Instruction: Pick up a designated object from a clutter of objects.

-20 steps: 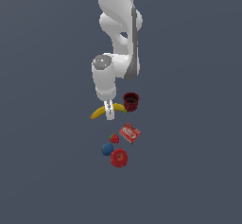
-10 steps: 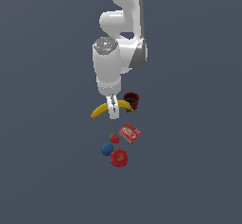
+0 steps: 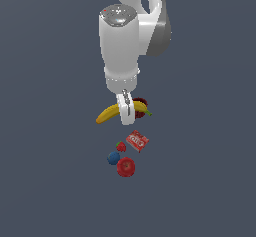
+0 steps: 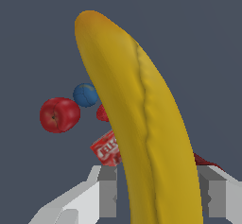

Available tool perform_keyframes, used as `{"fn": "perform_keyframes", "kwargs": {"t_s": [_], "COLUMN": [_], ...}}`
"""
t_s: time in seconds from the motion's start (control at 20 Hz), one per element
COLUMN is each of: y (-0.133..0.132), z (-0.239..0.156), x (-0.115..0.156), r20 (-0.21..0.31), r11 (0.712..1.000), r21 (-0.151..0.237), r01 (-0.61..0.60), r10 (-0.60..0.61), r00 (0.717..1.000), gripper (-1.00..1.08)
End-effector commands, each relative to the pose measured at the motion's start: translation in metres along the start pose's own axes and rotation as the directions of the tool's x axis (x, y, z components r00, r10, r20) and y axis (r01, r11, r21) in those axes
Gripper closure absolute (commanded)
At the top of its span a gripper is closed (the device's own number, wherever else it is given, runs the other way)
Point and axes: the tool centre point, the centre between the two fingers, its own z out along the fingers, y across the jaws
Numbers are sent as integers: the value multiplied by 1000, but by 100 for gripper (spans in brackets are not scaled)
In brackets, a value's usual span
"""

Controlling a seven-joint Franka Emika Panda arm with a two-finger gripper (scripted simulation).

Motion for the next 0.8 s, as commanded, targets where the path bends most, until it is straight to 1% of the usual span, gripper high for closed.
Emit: {"fn": "perform_keyframes", "kwargs": {"t_s": [0.0,0.35,0.75], "y": [-13,-45,-76], "z": [-22,-73,-121], "x": [-4,-12,-20], "r20": [0,1,3], "r11": [1000,1000,1000], "r21": [1,2,3], "r01": [0,1,2], "r10": [0,-1,-2], "r00": [1000,1000,1000], "gripper": [108,108,108]}}
